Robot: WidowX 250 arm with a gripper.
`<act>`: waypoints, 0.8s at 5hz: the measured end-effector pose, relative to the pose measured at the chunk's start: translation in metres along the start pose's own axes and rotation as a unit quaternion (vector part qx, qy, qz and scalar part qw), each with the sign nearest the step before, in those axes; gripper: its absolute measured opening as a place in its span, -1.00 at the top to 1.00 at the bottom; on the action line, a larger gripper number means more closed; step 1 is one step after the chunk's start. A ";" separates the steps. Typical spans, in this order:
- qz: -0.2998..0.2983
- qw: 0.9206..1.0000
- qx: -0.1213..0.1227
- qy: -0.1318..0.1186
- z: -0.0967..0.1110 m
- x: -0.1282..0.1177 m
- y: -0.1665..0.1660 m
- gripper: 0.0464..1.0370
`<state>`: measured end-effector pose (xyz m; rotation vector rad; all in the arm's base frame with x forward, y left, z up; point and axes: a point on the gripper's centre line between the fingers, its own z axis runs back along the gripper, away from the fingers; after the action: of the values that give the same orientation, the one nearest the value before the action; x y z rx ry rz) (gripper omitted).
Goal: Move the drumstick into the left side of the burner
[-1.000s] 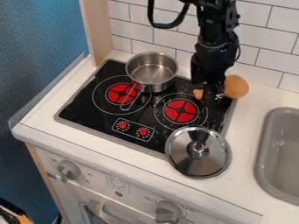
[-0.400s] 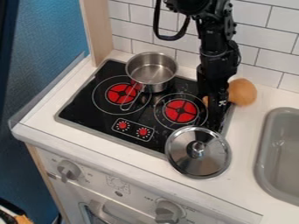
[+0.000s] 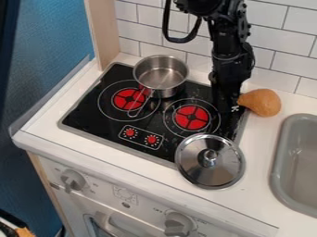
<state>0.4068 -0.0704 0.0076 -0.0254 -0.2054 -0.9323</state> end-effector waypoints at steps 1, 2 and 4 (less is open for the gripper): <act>-0.001 1.000 0.001 -0.001 0.000 -0.001 -0.001 0.39; -0.002 1.000 -0.003 -0.001 0.000 -0.002 -0.004 0.39; -0.022 0.999 -0.002 -0.031 0.024 0.002 -0.011 0.63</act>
<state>0.3952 -0.0762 0.0311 -0.0526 -0.2623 -0.9774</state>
